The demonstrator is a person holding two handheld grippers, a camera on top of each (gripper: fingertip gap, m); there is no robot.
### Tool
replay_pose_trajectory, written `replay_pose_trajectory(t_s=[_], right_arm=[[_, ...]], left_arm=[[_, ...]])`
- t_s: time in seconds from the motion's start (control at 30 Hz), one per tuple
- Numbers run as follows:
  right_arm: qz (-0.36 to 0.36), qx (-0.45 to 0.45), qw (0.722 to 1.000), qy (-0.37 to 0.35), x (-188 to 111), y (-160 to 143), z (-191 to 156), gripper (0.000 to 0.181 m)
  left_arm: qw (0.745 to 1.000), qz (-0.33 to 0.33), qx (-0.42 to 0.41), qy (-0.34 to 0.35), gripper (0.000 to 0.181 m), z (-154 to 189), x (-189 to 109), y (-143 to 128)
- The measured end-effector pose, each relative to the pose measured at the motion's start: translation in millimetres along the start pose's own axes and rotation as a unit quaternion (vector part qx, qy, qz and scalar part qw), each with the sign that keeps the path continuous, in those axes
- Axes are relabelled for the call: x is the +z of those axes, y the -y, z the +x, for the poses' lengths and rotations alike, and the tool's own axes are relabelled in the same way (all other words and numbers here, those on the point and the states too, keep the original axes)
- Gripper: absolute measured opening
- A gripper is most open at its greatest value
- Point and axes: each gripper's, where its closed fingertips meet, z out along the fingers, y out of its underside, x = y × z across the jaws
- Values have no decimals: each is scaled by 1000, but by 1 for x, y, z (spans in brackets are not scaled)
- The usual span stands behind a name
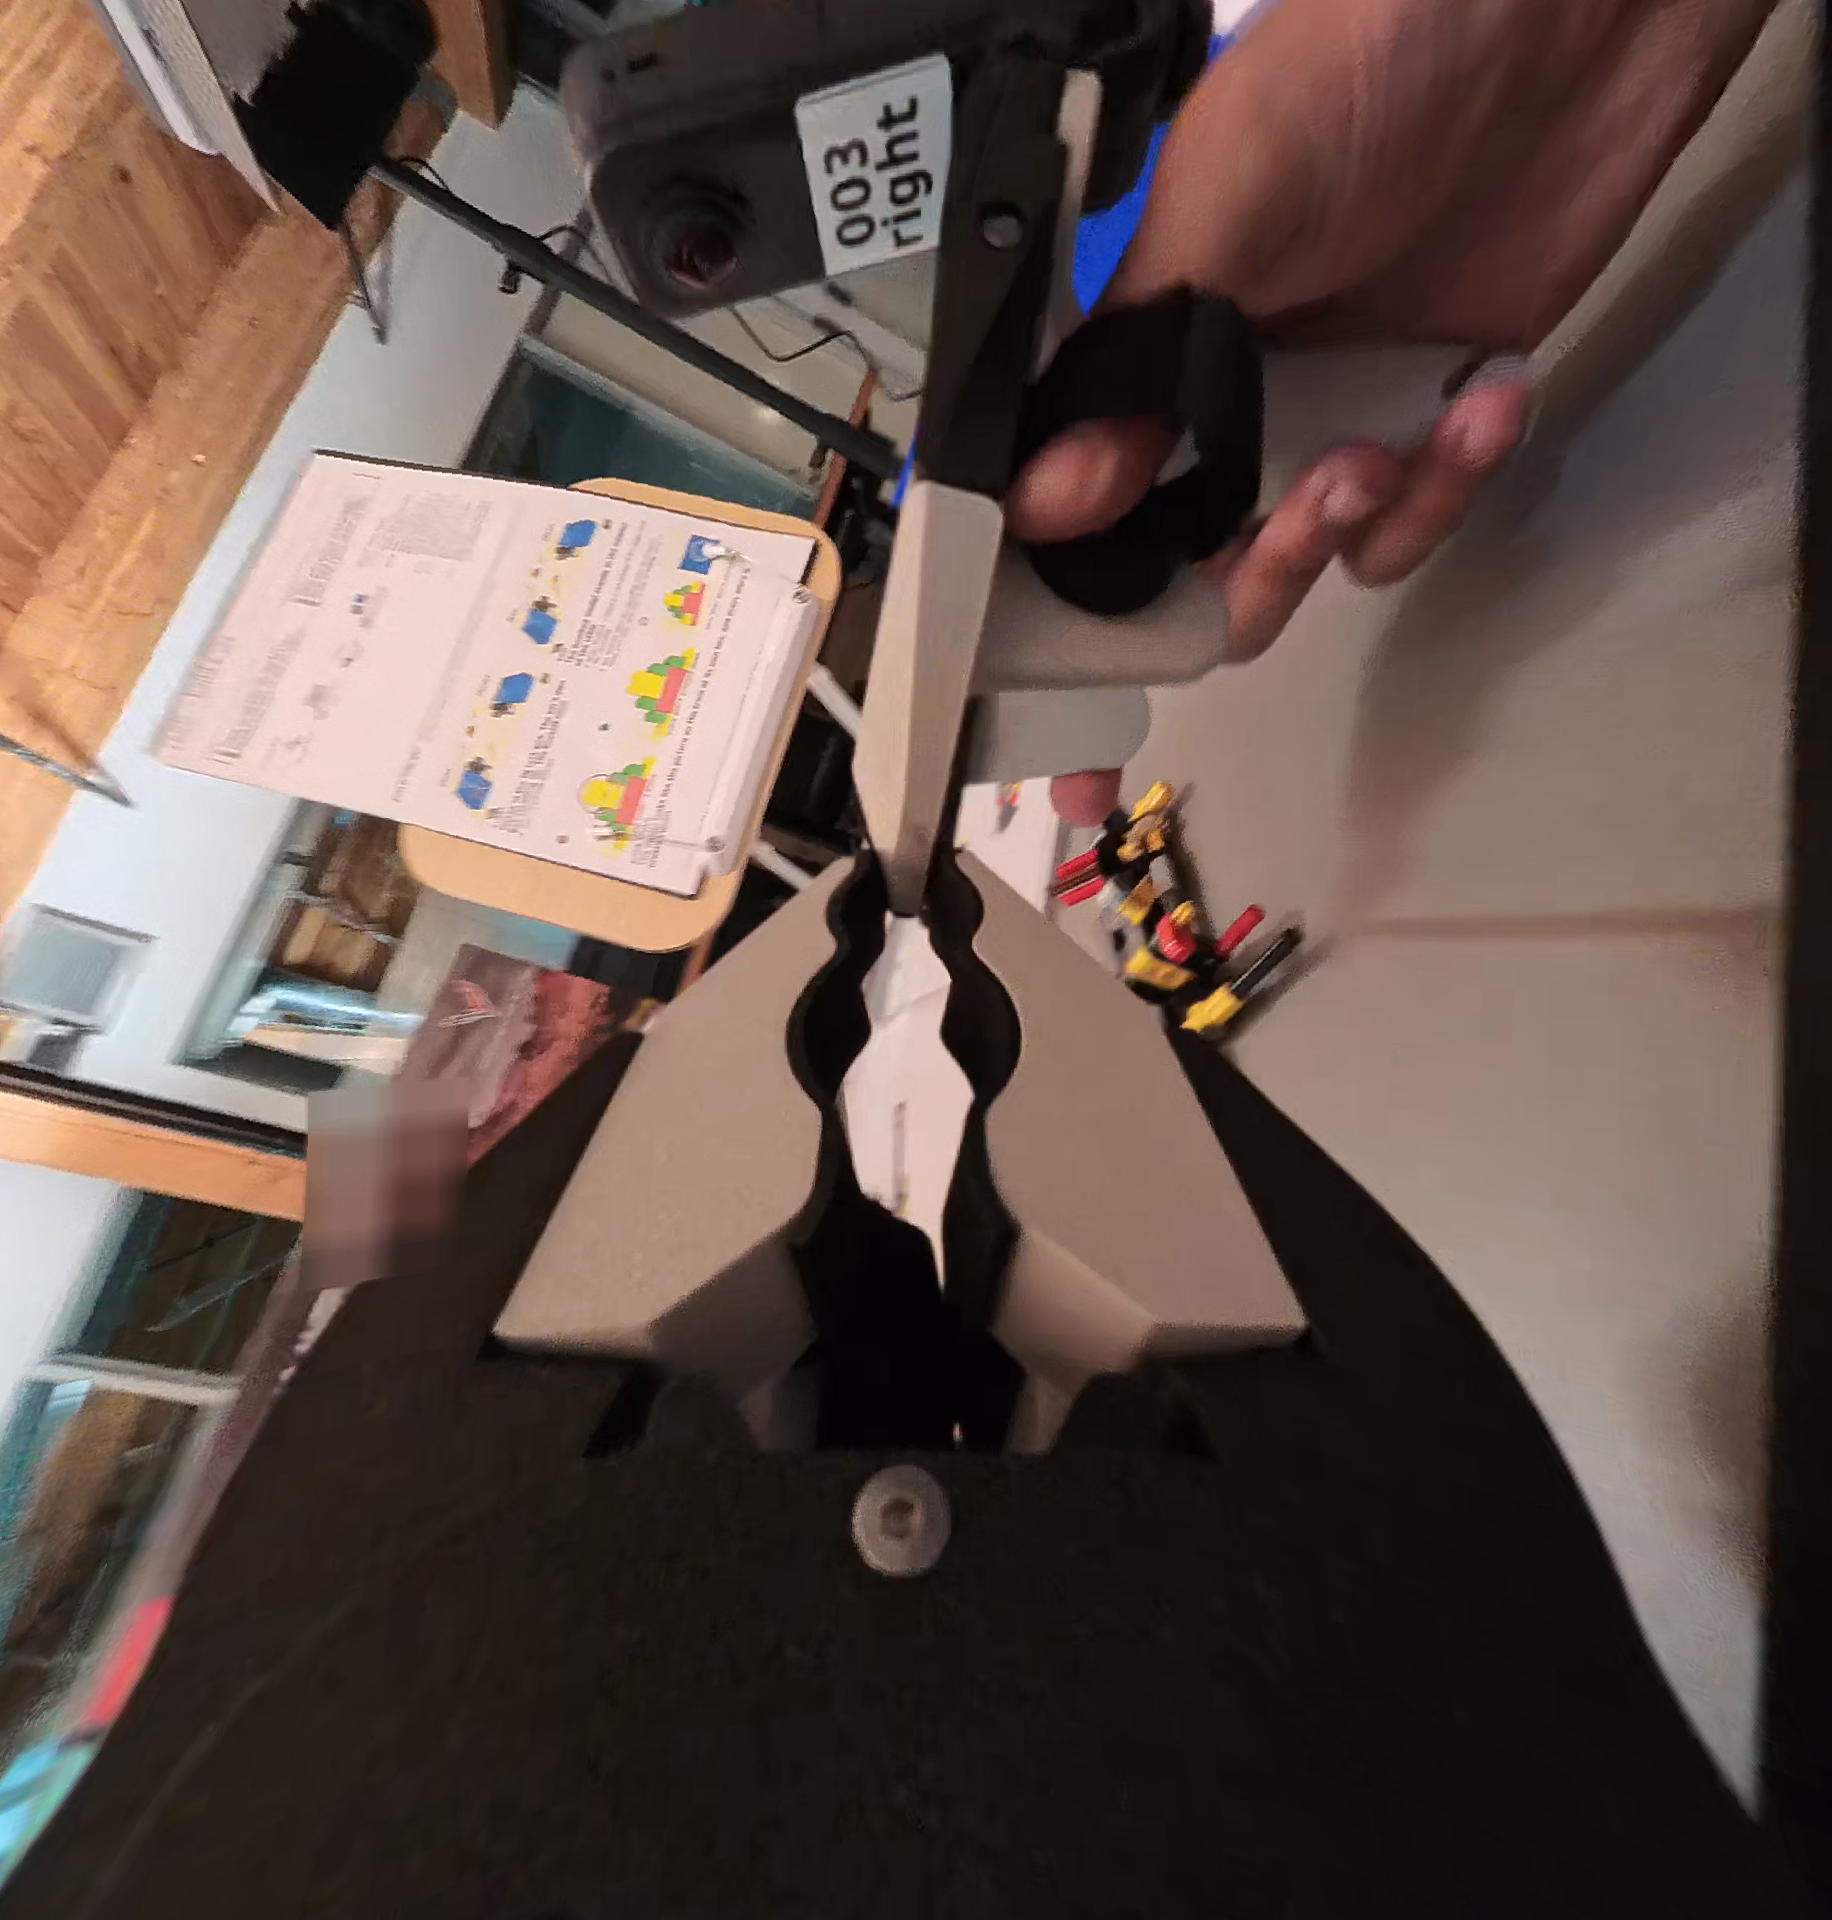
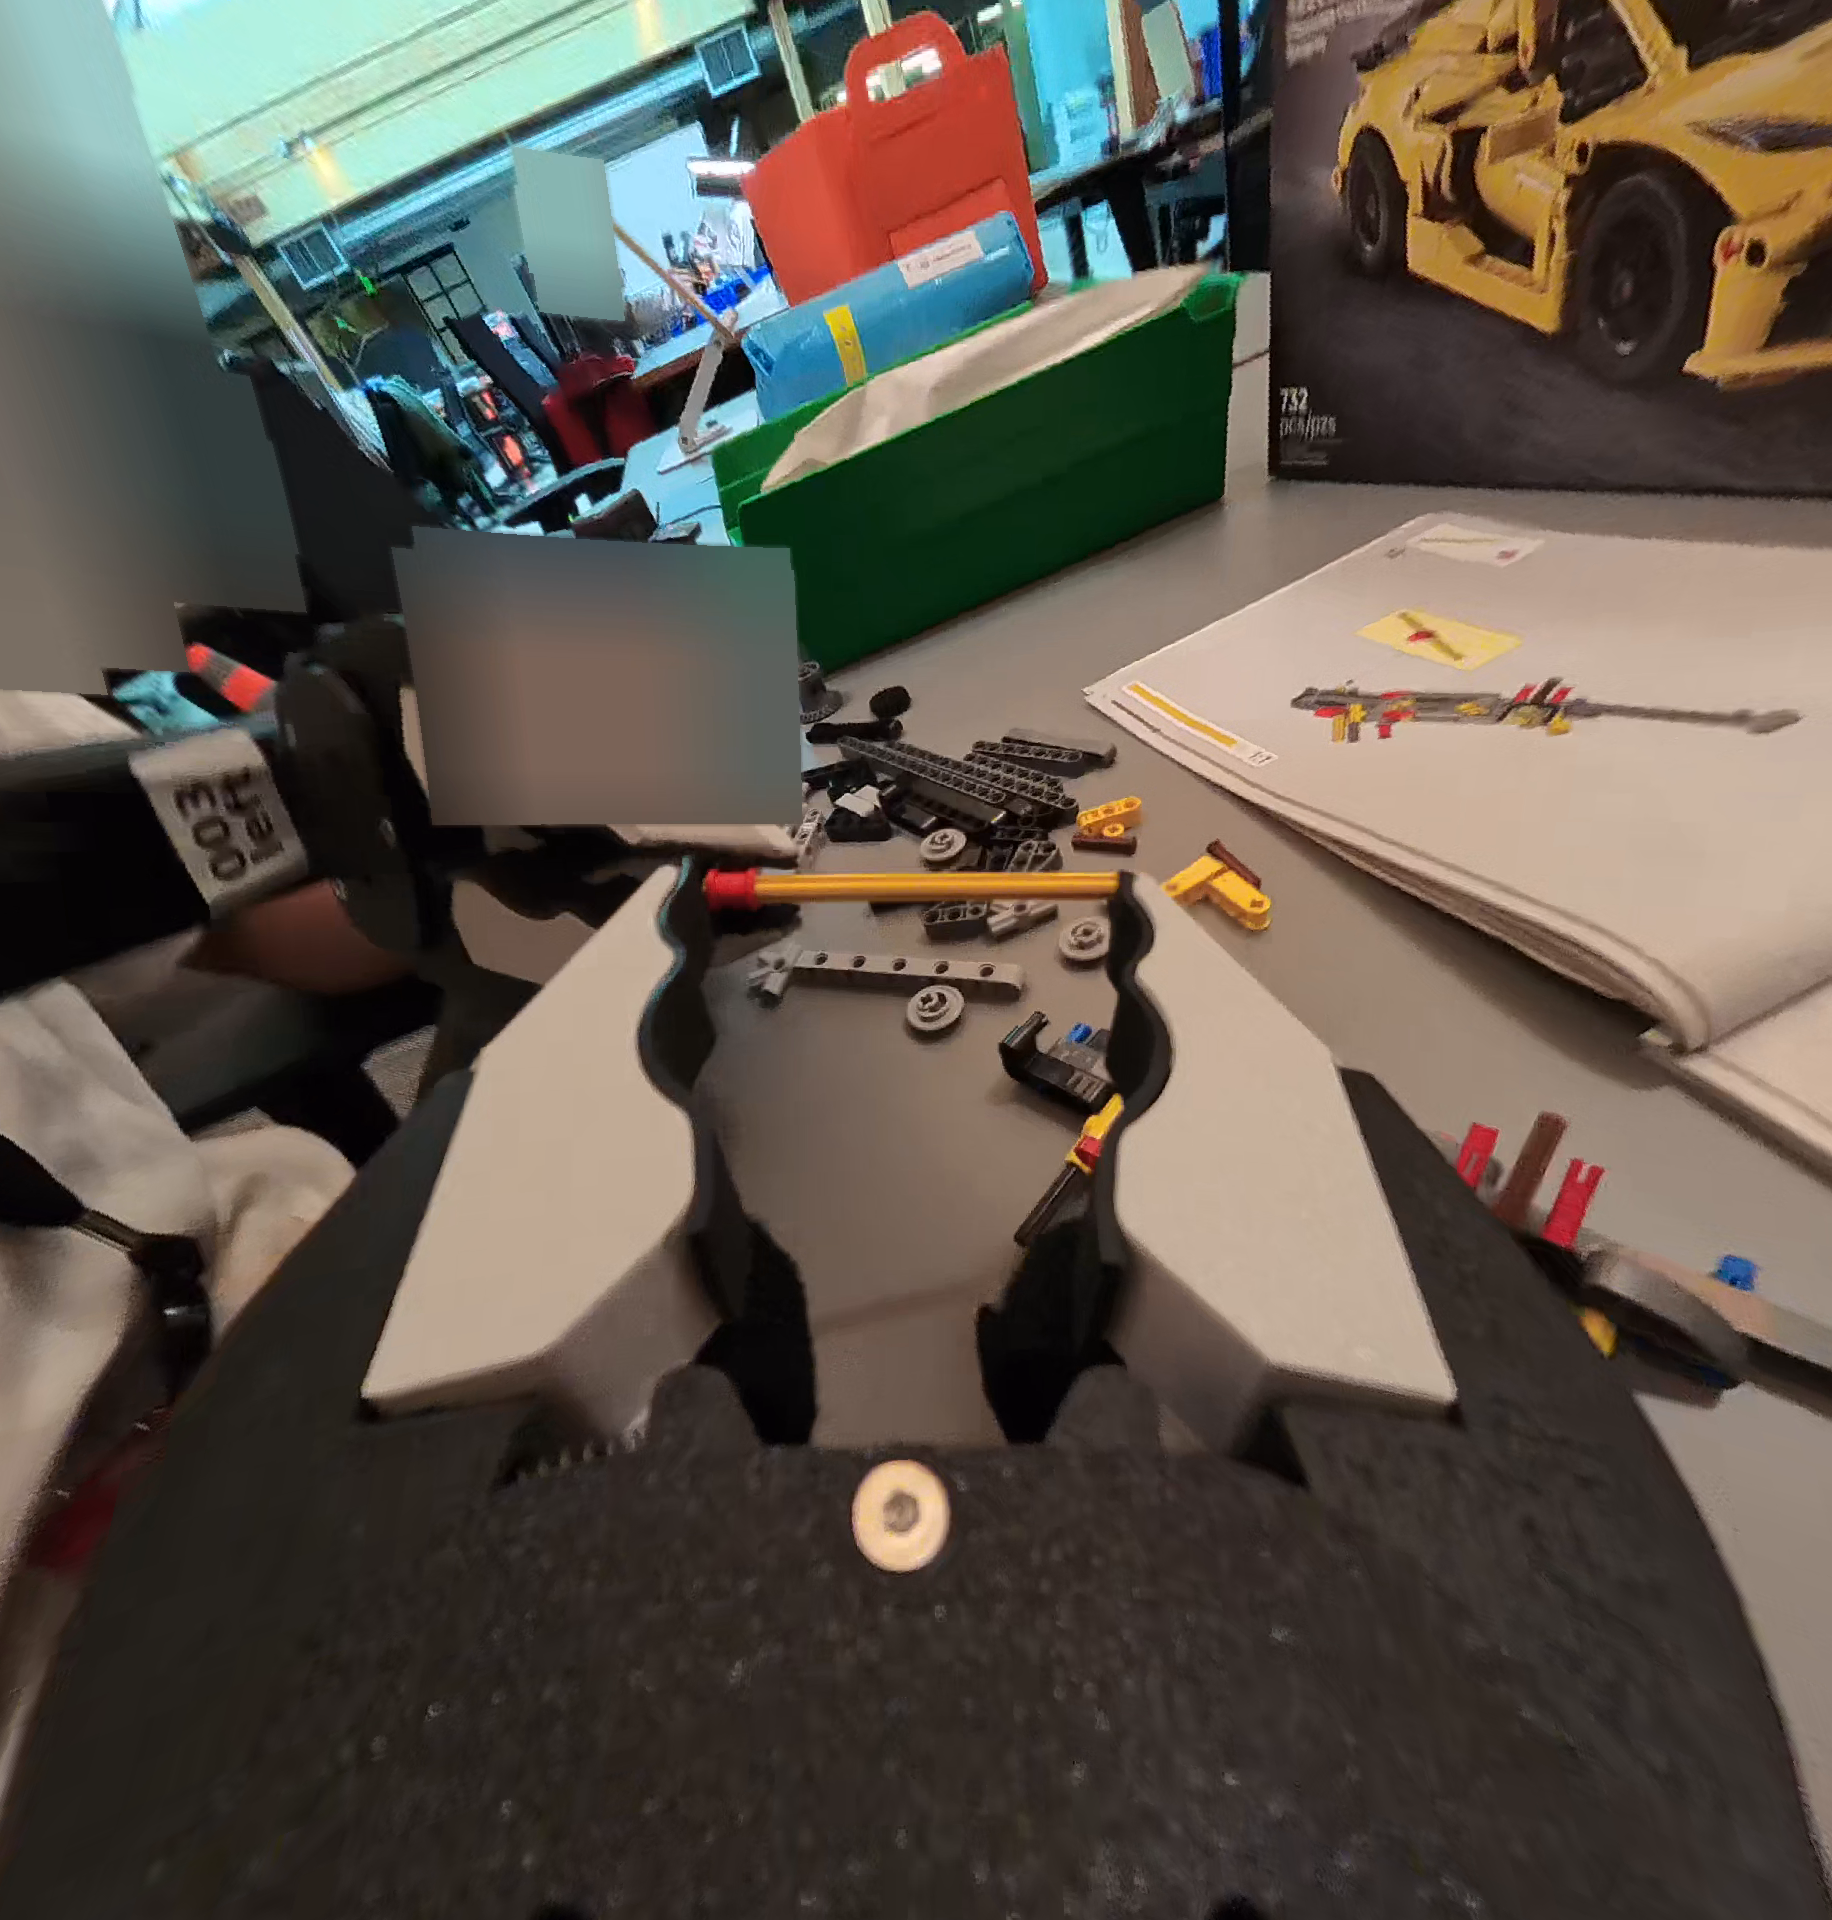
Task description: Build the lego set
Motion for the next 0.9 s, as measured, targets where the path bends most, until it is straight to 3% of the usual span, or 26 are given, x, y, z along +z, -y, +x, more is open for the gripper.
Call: replay_pose_trajectory(t_s=[0.13, 0.23, 0.3, 0.4, 0.47, 0.53, 0.63, 0.7, 0.8, 0.83, 0.9], right_arm=[[8, 94, 993, 78, 0, 3, -13, 79], [39, 210, 962, 168, -7, 13, -23, 77], [89, 237, 943, 215, -18, 30, -28, 47], [69, 269, 939, 205, -14, 20, -22, 30], [77, 266, 943, 185, -14, 19, -16, 5], [80, 250, 947, 185, -18, 20, -18, 3], [137, 211, 956, 151, -30, 35, -9, 3], [179, 189, 955, 144, -40, 48, -8, 2], [195, 185, 953, 142, -41, 52, -9, 2], [194, 183, 953, 141, -40, 52, -10, 2], [182, 176, 958, 133, -36, 48, -10, 2]], left_arm=[[991, 10, 111, 77, 6, -13, -6, 3], [986, 14, 136, 91, 6, -15, -8, 5], [983, 17, 159, 91, 6, -11, -7, 6], [979, 11, 185, 87, 6, -4, -4, 8], [978, 10, 186, 92, 7, -4, -4, 10], [990, 3, 129, 63, 9, 1, -2, 7], [997, -10, -74, -4, 29, 0, 3, -4], [958, 5, -278, -68, 30, -2, 7, -2], [810, 91, -545, -195, 33, -7, 4, 28], [773, 99, -589, -215, 33, -6, 5, 29], [736, 105, -625, -237, 33, -6, 5, 28]])
